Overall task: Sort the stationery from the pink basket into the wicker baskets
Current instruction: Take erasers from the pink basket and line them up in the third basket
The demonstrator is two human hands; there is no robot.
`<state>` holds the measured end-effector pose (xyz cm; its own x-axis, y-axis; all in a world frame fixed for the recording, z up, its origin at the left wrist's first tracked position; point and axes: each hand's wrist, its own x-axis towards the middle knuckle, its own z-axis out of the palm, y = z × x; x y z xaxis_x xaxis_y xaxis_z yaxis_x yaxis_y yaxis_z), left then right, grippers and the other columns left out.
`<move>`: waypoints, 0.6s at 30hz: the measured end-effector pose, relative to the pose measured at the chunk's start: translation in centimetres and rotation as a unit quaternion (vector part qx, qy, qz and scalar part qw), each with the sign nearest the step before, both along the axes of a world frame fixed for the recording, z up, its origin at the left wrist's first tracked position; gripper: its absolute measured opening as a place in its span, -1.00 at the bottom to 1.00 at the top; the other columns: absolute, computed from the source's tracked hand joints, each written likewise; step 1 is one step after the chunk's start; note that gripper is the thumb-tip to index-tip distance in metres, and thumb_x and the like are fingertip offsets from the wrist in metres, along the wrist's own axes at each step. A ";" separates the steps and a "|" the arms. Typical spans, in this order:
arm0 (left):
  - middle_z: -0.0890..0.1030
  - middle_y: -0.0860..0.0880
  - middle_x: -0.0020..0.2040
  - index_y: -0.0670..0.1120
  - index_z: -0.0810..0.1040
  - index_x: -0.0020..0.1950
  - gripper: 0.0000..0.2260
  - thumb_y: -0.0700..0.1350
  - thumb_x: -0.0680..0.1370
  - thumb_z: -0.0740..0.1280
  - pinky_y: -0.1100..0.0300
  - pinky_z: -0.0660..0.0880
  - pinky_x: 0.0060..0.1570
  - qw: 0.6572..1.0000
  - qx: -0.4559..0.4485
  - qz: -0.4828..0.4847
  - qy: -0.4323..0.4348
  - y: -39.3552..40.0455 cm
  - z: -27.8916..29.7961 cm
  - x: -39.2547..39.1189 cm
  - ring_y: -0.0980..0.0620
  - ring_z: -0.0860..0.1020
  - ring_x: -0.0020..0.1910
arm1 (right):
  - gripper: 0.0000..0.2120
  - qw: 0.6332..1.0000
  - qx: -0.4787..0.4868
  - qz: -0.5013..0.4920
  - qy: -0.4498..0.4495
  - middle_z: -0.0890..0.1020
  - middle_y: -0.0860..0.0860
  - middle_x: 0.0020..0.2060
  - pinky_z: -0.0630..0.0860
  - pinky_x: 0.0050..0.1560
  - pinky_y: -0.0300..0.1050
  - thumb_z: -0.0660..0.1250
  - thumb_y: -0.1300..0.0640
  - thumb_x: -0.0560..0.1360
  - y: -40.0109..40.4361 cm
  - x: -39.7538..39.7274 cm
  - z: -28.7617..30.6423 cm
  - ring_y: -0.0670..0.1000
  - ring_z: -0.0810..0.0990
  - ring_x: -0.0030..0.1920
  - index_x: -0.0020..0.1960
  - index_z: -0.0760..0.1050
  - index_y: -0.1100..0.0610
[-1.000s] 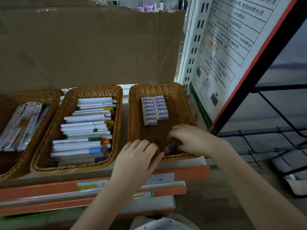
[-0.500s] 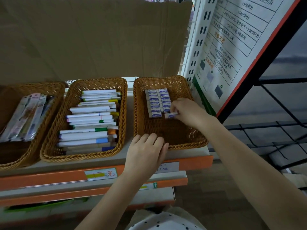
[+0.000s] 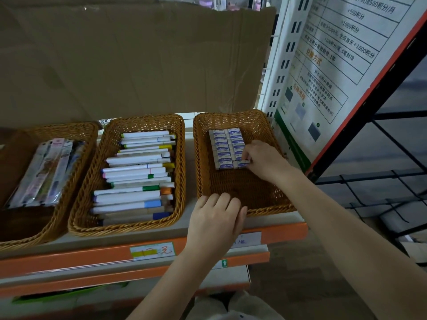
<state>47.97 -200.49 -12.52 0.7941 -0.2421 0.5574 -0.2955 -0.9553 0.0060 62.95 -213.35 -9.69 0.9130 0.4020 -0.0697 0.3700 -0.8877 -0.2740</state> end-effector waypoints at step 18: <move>0.57 -0.01 -0.32 -0.06 0.59 -0.25 -0.67 -0.04 0.57 0.10 0.17 0.45 -0.28 1.000 0.016 0.000 0.027 0.0 0.4 0.0 -0.01 0.54 -0.34 | -0.79 0.998 -0.008 0.035 -0.050 0.48 0.11 0.12 0.43 0.05 -0.11 0.21 0.21 0.56 -1.1 -2.1 0.0 0.09 0.50 0.10 0.18 0.46 0.17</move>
<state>47.97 -200.50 -12.17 0.8233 -0.2584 0.5054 -0.2947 -0.9555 -0.0084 60.82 -214.48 -9.69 0.8857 0.4641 0.0142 0.4557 -0.8630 -0.2182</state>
